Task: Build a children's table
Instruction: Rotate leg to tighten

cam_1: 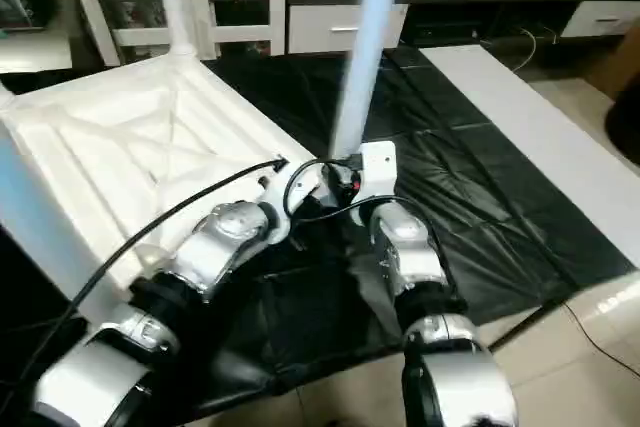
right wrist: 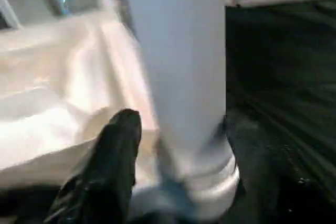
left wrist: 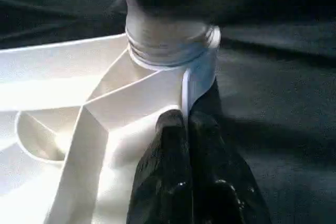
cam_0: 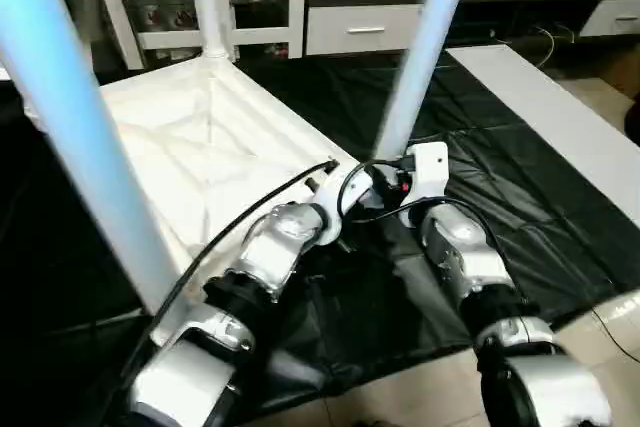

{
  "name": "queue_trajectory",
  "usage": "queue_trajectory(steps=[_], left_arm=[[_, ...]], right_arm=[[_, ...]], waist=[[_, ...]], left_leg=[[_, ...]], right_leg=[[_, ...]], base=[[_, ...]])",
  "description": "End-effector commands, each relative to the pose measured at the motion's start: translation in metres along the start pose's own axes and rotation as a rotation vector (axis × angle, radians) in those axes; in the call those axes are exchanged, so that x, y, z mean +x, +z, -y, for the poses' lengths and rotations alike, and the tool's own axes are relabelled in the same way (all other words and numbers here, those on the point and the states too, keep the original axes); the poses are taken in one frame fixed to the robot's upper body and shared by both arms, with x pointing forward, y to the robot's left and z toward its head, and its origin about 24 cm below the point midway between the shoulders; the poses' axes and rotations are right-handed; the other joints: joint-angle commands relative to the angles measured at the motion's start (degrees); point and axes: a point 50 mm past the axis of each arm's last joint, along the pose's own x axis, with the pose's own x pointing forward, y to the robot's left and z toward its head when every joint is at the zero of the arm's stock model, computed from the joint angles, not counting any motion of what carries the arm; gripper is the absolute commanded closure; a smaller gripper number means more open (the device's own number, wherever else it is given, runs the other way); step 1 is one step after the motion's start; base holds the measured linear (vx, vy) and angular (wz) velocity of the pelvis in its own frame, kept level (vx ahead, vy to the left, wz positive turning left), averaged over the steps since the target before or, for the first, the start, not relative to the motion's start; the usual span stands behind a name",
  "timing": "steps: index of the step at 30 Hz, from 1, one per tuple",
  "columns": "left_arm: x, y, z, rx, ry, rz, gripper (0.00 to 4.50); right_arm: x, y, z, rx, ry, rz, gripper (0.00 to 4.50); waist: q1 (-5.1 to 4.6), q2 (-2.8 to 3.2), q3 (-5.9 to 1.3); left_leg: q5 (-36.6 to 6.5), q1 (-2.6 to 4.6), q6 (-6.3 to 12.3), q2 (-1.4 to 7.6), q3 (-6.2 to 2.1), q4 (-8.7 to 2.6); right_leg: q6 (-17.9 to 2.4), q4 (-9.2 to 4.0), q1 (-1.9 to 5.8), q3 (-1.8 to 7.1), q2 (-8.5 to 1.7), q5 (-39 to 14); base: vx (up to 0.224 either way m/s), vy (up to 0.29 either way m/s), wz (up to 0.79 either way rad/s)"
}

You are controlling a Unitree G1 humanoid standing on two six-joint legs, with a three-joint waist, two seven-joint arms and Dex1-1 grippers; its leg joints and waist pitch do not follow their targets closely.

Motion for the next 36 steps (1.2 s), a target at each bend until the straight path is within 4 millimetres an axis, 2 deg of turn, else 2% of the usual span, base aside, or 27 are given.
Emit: queue_trajectory(steps=[1,2,4,5,7,9,10,11,12,13,14,15,16,18,20,24,25,27,31,32,34,36], left_arm=[[-0.007,-0.008,0.000,0.026,-0.071,0.034,4.50],[-0.010,-0.010,0.002,0.047,-0.114,0.043,4.50],[-0.012,-0.011,0.003,0.060,-0.141,0.048,4.50],[-0.016,-0.014,0.006,0.080,-0.205,0.059,4.50],[-0.029,-0.027,0.011,0.125,-0.381,0.063,4.50],[-0.034,-0.032,0.012,0.140,-0.428,0.054,4.50],[-0.042,-0.039,0.014,0.179,-0.520,0.046,4.50],[-0.042,-0.039,0.014,0.179,-0.520,0.046,4.50],[-0.051,-0.044,0.016,0.191,-0.614,0.033,4.50],[-0.056,-0.045,0.017,0.191,-0.663,0.030,4.50],[-0.060,-0.046,0.018,0.184,-0.704,0.022,4.50],[-0.060,-0.046,0.018,0.184,-0.704,0.022,4.50],[-0.065,-0.047,0.019,0.180,-0.762,0.012,4.50],[-0.069,-0.047,0.020,0.182,-0.801,0.003,4.50],[-0.071,-0.048,0.021,0.188,-0.835,-0.013,4.50],[-0.075,-0.048,0.023,0.202,-0.883,-0.023,4.50],[-0.075,-0.047,0.023,0.203,-0.889,-0.019,4.50],[-0.075,-0.046,0.024,0.202,-0.891,-0.019,4.50],[-0.075,-0.046,0.023,0.207,-0.884,-0.028,4.50],[-0.075,-0.046,0.023,0.207,-0.883,-0.029,4.50],[-0.075,-0.046,0.022,0.208,-0.878,-0.033,4.50],[-0.075,-0.046,0.022,0.207,-0.876,-0.033,4.50]], right_arm=[[-0.010,0.015,0.013,-0.028,0.028,0.044,1.47],[-0.015,0.019,0.019,-0.041,0.029,0.049,1.39],[-0.018,0.021,0.023,-0.046,0.031,0.051,1.34],[-0.023,0.024,0.028,-0.073,0.053,0.039,1.28],[-0.042,0.029,0.039,-0.151,0.188,-0.025,0.96],[-0.049,0.030,0.040,-0.178,0.248,-0.049,0.91],[-0.063,0.030,0.040,-0.214,0.366,-0.103,0.82],[-0.063,0.030,0.040,-0.214,0.366,-0.103,0.68],[-0.078,0.027,0.037,-0.221,0.510,-0.179,0.57],[-0.086,0.024,0.035,-0.212,0.584,-0.228,0.51],[-0.093,0.021,0.034,-0.210,0.648,-0.273,0.46],[-0.093,0.021,0.034,-0.210,0.648,-0.273,0.37],[-0.100,0.017,0.032,-0.209,0.718,-0.330,0.25],[-0.103,0.015,0.030,-0.204,0.758,-0.359,0.15],[-0.099,0.014,0.026,-0.233,0.785,-0.366,0.07],[-0.086,0.013,0.018,-0.339,0.772,-0.342,0.03],[-0.081,0.014,0.015,-0.370,0.780,-0.343,0.03],[-0.077,0.014,0.011,-0.379,0.815,-0.357,0.03],[-0.077,0.011,0.007,-0.375,0.901,-0.395,0.03],[-0.077,0.011,0.007,-0.378,0.907,-0.398,0.21],[-0.076,0.010,0.006,-0.384,0.936,-0.404,0.21],[-0.076,0.009,0.006,-0.379,0.944,-0.408,0.50]], waist=[[0.46,-0.15,-3.24],[0.50,-0.17,-3.17],[0.53,-0.18,-3.13],[0.69,0.14,-3.12],[1.06,0.28,-2.96],[1.59,0.31,-2.92],[1.80,0.65,-2.87],[1.92,0.60,-2.87],[1.98,0.92,-2.92],[2.28,0.86,-3.02],[2.37,1.01,-2.98],[2.37,1.01,-2.98],[2.35,1.02,-2.89],[2.27,0.87,-2.81],[2.16,0.82,-2.59],[1.85,0.73,-2.54],[1.86,0.59,-2.56],[1.96,0.72,-2.54],[2.03,0.70,-2.90],[2.03,0.72,-2.95],[2.07,0.63,-2.96],[2.08,0.60,-2.88]], left_leg=[[-12.79,0.33,4.76,1.83,-0.98,-4.34],[-13.12,0.74,4.17,1.94,-0.74,-4.25],[-13.79,0.60,3.85,1.91,-0.61,-4.30],[-14.01,0.66,3.68,1.84,-0.63,-4.32],[-14.87,0.78,3.74,1.99,-0.59,-4.40],[-15.79,1.31,3.72,1.96,-0.36,-4.27],[-16.27,1.12,3.69,2.14,-0.47,-4.51],[-16.20,0.99,3.65,2.12,-0.54,-4.51],[-16.21,1.05,3.16,2.23,-0.58,-4.67],[-15.77,1.41,3.27,2.41,-0.51,-4.56],[-15.13,1.25,3.58,2.46,-0.54,-4.61],[-15.13,1.25,3.58,2.46,-0.54,-4.61],[-15.08,1.14,3.63,2.37,-0.47,-4.62],[-16.03,1.03,3.14,2.35,-0.57,-4.72],[-17.86,1.17,1.88,2.39,-0.66,-4.83],[-19.56,1.19,0.16,2.31,-0.94,-4.99],[-19.36,1.45,0.06,2.33,-0.85,-4.95],[-18.97,1.55,0.22,2.33,-0.76,-4.91],[-15.83,1.45,1.26,2.32,-0.62,-4.69],[-14.98,1.34,1.52,2.29,-0.61,-4.65],[-13.36,1.18,2.40,2.22,-0.49,-4.47],[-13.85,1.16,2.60,2.24,-0.50,-4.49]], right_leg=[[-10.71,-3.94,3.44,1.16,-2.40,-17.54],[-11.42,-3.96,2.93,1.34,-2.20,-16.94],[-11.94,-3.80,2.98,1.43,-2.12,-16.77],[-11.79,-3.86,2.95,1.43,-2.16,-17.09],[-11.53,-3.97,2.91,1.53,-2.10,-17.21],[-11.78,-4.10,2.55,1.61,-1.99,-17.27],[-11.56,-4.00,2.75,1.66,-2.01,-17.35],[-11.36,-3.94,2.89,1.63,-2.04,-17.32],[-11.51,-3.78,2.81,1.66,-2.03,-16.69],[-12.04,-3.55,2.78,1.70,-1.97,-14.82],[-12.82,-3.33,2.96,1.73,-2.00,-13.11],[-12.82,-3.33,2.96,1.73,-2.00,-13.11],[-13.38,-3.31,2.98,1.73,-2.03,-13.00],[-13.18,-3.46,3.02,1.74,-2.18,-15.13],[-12.25,-3.84,2.75,1.84,-2.42,-19.30],[-10.58,-4.08,2.58,1.81,-2.46,-23.16],[-10.64,-4.08,2.41,1.87,-2.38,-22.71],[-11.04,-3.94,2.44,1.94,-2.26,-21.51],[-12.54,-3.27,2.94,1.93,-2.19,-15.70],[-12.87,-3.13,3.05,1.92,-2.21,-14.60],[-13.75,-2.94,3.23,1.88,-2.24,-12.58],[-13.77,-3.02,3.25,1.85,-2.30,-13.88]], base=[[0.000,0.000,0.00],[0.000,0.000,0.00],[0.000,0.000,0.00],[0.000,0.000,0.00],[0.000,0.000,0.00],[0.000,0.000,0.00],[0.000,0.000,0.00],[0.000,0.000,0.00],[0.000,0.000,0.00],[0.000,0.000,0.00],[0.000,0.000,0.00],[0.000,0.000,0.00],[0.000,0.000,0.00],[0.000,0.000,0.00],[0.000,0.000,0.00],[0.000,0.000,0.00],[0.000,0.000,0.00],[0.000,0.000,0.00],[0.000,0.000,0.00],[0.000,0.000,0.00],[0.000,0.000,0.00],[0.000,0.000,0.00]])
